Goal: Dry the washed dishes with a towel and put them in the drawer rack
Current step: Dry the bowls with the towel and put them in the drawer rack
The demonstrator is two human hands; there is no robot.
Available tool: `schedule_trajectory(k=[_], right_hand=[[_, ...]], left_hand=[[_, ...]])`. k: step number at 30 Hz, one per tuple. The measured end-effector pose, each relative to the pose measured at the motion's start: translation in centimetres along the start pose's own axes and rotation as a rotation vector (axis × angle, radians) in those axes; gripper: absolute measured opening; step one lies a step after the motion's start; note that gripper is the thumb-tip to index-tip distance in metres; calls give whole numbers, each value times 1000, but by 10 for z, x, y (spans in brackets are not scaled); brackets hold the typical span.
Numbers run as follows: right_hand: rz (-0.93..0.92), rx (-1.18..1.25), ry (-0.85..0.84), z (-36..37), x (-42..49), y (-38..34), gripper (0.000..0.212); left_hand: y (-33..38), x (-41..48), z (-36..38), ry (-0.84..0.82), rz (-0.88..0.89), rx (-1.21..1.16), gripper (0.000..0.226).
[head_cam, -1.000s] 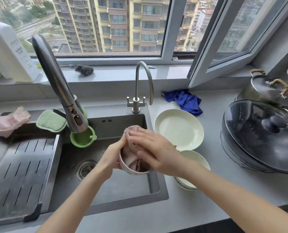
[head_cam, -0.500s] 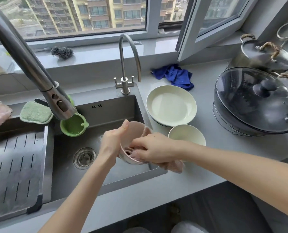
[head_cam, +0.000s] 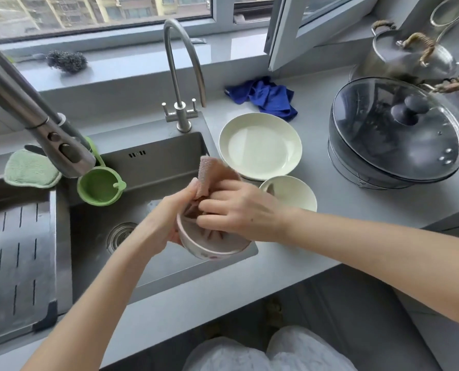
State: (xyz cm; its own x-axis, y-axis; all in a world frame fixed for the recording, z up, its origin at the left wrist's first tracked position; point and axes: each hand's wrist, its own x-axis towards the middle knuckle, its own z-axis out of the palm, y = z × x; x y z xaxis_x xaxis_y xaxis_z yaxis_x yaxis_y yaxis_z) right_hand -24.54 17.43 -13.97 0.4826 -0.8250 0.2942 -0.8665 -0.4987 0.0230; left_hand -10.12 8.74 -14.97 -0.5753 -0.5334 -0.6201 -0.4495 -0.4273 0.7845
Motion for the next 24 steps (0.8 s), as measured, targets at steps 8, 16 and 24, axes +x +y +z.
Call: schedule_trajectory(k=[8,16,24], right_hand=[[551,495,-591,-10,0,-15,29],[1168,1400,-149,-28,-16,-27,19],[941,158,207,-41,-8,-23,34]], left_hand=[[4,-1,2,228,81,21,76],[-30,-8,10,99,101,52,67],[-24,-7,15,149,124,-37,57]])
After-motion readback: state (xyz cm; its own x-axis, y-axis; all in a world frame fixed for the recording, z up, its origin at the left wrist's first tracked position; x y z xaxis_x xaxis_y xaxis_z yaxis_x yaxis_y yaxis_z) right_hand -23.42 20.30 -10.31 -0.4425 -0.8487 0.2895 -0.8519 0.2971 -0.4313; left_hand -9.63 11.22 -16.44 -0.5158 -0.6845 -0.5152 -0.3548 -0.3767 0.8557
